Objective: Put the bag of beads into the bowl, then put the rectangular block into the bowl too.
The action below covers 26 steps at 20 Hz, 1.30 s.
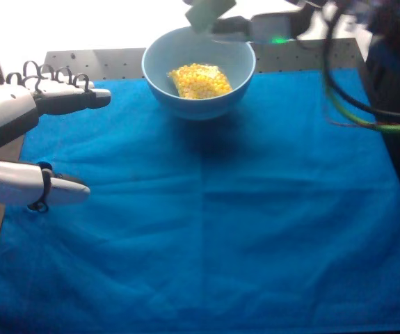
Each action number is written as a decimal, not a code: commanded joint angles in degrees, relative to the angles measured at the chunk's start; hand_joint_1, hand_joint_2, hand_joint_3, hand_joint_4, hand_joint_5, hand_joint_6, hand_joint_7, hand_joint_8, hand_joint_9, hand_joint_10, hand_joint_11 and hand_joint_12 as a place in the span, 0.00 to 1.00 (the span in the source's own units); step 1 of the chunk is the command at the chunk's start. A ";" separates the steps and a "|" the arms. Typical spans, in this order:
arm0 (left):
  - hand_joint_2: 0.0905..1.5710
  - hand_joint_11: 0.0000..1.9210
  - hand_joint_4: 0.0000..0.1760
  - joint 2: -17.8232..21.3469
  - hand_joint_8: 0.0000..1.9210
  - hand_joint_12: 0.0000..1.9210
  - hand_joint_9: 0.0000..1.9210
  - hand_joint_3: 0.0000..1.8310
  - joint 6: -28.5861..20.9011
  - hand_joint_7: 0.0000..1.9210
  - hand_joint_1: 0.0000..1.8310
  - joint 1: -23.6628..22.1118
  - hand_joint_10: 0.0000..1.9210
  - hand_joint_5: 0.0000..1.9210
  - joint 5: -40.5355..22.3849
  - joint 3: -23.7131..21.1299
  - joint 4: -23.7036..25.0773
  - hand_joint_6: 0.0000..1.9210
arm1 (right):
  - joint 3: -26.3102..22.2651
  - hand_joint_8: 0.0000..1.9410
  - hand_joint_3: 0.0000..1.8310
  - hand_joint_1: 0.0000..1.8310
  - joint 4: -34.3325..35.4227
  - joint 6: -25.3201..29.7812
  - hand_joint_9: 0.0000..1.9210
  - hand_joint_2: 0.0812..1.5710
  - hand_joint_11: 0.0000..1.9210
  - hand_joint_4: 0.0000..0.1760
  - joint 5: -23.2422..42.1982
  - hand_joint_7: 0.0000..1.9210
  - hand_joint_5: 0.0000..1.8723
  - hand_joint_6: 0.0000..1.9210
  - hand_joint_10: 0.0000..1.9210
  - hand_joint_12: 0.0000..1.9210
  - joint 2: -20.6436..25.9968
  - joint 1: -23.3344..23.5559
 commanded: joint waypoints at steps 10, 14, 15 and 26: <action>0.63 0.00 0.00 -1.22 0.00 0.18 0.05 0.00 -1.55 0.10 0.53 -2.23 0.01 0.14 -7.32 1.20 0.91 0.00 | 5.71 0.00 0.00 0.42 0.97 -0.15 0.06 0.50 0.00 0.99 -2.04 0.02 0.00 0.00 0.00 0.42 -4.83 1.22; 0.63 0.00 0.00 -1.02 0.00 0.19 0.05 0.00 -2.11 0.09 0.53 -2.15 0.00 0.14 -9.07 0.91 0.57 0.00 | 1.69 0.00 0.00 0.40 1.48 -0.15 0.00 0.49 0.00 1.00 -0.15 0.00 0.00 0.00 0.00 0.08 -1.46 1.22; 0.64 0.00 0.00 -0.79 0.00 0.16 0.05 0.00 -2.12 0.09 0.52 -1.93 0.00 0.13 -9.94 0.66 0.31 0.00 | 0.06 0.00 0.00 0.39 2.89 -0.15 0.00 0.46 0.00 1.00 1.66 0.01 0.00 0.00 0.00 0.09 1.28 1.17; 0.62 0.00 0.47 3.86 0.00 0.14 0.05 0.00 -3.55 0.05 0.38 9.35 0.00 0.07 -33.31 -6.96 -4.73 0.00 | -23.83 0.00 0.00 0.44 28.40 -0.15 0.00 0.46 0.00 1.00 32.72 0.00 0.00 0.00 0.00 0.00 22.14 -25.94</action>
